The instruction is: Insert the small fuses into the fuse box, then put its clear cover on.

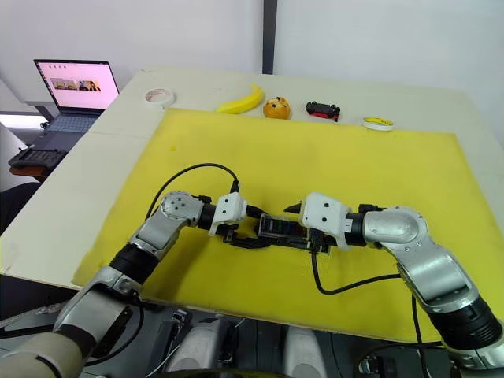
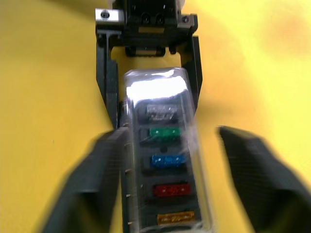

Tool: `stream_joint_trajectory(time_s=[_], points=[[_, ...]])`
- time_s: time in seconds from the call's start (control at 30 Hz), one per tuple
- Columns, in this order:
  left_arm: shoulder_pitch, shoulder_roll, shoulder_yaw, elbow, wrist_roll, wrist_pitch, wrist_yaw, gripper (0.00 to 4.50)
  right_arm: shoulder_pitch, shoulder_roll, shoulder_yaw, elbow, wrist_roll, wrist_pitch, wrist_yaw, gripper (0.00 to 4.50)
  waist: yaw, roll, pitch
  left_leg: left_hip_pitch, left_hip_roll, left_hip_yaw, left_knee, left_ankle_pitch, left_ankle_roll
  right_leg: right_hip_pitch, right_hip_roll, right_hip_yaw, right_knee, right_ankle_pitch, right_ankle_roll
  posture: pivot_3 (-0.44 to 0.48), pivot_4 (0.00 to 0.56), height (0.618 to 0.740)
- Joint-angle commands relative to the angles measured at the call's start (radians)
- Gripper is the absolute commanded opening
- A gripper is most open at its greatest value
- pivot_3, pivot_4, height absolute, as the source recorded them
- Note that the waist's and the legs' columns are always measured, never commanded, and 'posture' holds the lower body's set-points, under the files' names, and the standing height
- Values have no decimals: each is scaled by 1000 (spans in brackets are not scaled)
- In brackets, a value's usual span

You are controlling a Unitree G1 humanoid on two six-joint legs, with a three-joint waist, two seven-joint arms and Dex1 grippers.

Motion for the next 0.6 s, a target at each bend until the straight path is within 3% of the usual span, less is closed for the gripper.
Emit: stream_joint_trajectory(time_s=[0.03, 0.1, 0.43, 0.53, 0.6], points=[[1, 2, 8, -15, 5, 5, 3, 2587, -4, 7, -4, -19, -6, -6, -8, 1047, 0, 0, 0, 0, 0, 0, 0, 0, 0, 0, 0, 0, 0, 0, 0, 0, 150, 740], [0, 0, 8, -14, 5, 7, 3, 2587, -9, 3, -6, -22, -1, 5, -1, 57, -1, 0, 0, 1, 0, 0, 0, 0, 0, 1, 0, 0, 0, 0, 0, 0, 150, 740], [1, 1, 12, -14, 7, 7, 2, 2587, -75, 15, -81, -54, 175, 193, 10, 15, -1, 0, 0, 1, 0, 0, 0, 0, 0, 1, 0, 0, 0, 0, 0, 0, 150, 740], [2, 4, 14, -15, 7, 6, 1, 2587, -113, 18, -111, -58, 276, 306, 18, 777, -1, 0, 0, 1, 1, 0, 0, 0, 0, 1, 0, 0, 0, 0, 0, 0, 150, 740], [1, 5, 14, -11, 8, 3, 0, 2587, -151, 18, -102, -16, 279, 326, 21, 1714, 0, 0, 0, 1, 1, -1, 0, 0, 0, 1, 0, 0, 0, 0, 0, 0, 150, 740]])
